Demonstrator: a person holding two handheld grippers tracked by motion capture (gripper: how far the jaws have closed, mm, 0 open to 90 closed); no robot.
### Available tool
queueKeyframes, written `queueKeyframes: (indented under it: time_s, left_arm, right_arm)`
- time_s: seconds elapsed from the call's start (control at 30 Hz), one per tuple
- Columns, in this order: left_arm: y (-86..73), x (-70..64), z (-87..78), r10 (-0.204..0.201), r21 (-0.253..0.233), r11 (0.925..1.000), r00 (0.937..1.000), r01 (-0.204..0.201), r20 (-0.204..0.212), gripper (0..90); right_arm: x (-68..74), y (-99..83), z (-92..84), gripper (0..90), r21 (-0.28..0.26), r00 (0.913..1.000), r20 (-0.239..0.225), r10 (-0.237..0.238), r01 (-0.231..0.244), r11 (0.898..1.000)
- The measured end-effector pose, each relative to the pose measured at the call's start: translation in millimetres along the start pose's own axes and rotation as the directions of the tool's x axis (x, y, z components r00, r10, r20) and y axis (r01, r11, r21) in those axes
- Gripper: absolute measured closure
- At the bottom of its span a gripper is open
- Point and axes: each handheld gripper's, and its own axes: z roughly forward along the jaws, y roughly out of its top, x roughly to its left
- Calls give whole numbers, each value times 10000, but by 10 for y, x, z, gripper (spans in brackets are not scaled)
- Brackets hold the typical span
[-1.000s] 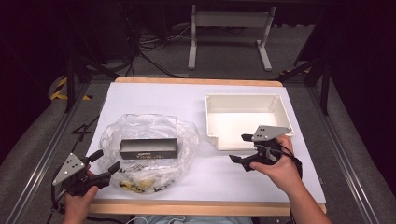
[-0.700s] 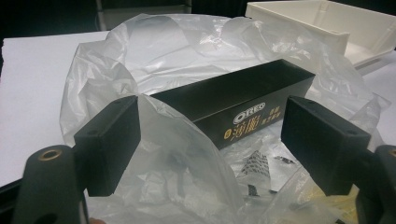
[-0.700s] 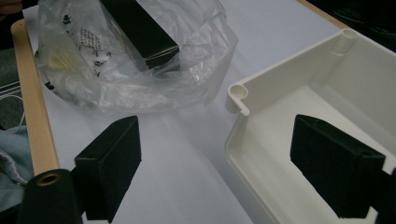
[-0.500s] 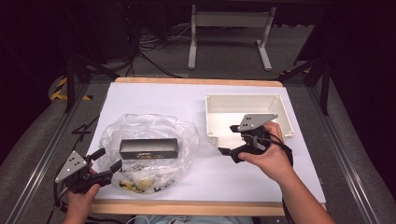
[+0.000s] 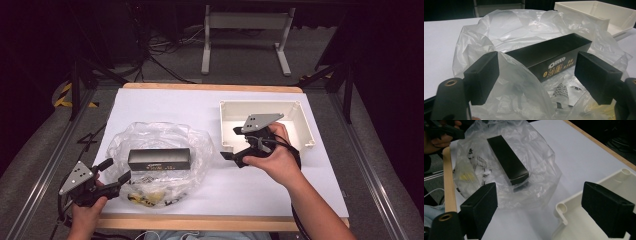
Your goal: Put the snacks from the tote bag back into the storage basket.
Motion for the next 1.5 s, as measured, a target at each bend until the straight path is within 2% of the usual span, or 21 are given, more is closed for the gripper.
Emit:
queueKeyframes:
  time_s: [0.23, 0.4, 0.47, 0.53, 0.6, 0.7, 0.8, 0.83, 0.87, 0.9, 0.97, 1.13, 1.4, 1.5]
  left_arm:
    - [-3, -2, -16, 42, -9, 10000, 10000, -42, -6, 208]
    - [-9, -17, -46, 30, -21, 10000, 10000, -30, -5, 207]
    - [-11, -38, -67, 35, -90, 10000, 10000, -35, 13, 207]
    - [-9, -59, -97, 173, -40, 9998, 9998, -173, -11, 207]
    - [-15, -73, -111, 223, -108, 9997, 9997, -224, -79, 207]
    - [-18, -58, -120, 192, -4, 9998, 9998, -193, -75, 207]
    - [-26, -47, -120, 120, -116, 9999, 9999, -121, -116, 207]
    - [-25, -45, -125, 86, -156, 9998, 9999, -88, -141, 207]
    - [-23, -38, -129, 95, -153, 9998, 9999, -97, -127, 207]
    - [-22, -35, -129, 74, -167, 9998, 9999, -76, -120, 207]
    - [-22, -34, -127, 41, -168, 9998, 9999, -43, -130, 207]
    - [-19, -27, -112, 46, -173, 9998, 10000, -47, -49, 207]
    - [-12, -1, -110, -158, -262, 9995, 9999, 158, -10, 206]
    - [-11, -4, -104, -157, -267, 9995, 9999, 157, 5, 206]
  right_arm:
    - [-48, 103, 132, 122, -349, 9993, -365, -15, 2, 9994]
    - [-54, 214, 219, 113, -136, 9981, -560, -256, 249, 9996]
    - [-50, 269, 268, 110, 37, 9955, -831, -461, 465, 9989]
    - [-47, 316, 318, 110, 119, 9890, -1256, -777, 798, 9967]
    - [-53, 371, 382, 110, 231, 9844, -1546, -846, 892, 9957]
    - [-56, 446, 459, 102, 224, 9801, -1734, -966, 1020, 9945]
    - [-55, 516, 541, 87, 337, 9737, -1976, -1132, 1222, 9919]
    - [-58, 537, 569, 85, 402, 9696, -2076, -1292, 1404, 9893]
    - [-59, 564, 605, 85, 525, 9615, -2212, -1630, 1787, 9825]
    - [-58, 587, 641, 86, 437, 9568, -2282, -1803, 1950, 9798]
    - [-62, 623, 697, 86, 318, 9552, -2467, -1636, 1767, 9838]
    - [-61, 690, 821, 86, 523, 9454, -2686, -1847, 2057, 9772]
    - [-33, 726, 966, 86, 758, 9458, -2698, -1809, 2082, 9752]
    - [-16, 714, 1053, 117, 1163, 9490, -2589, -1799, 2155, 9696]
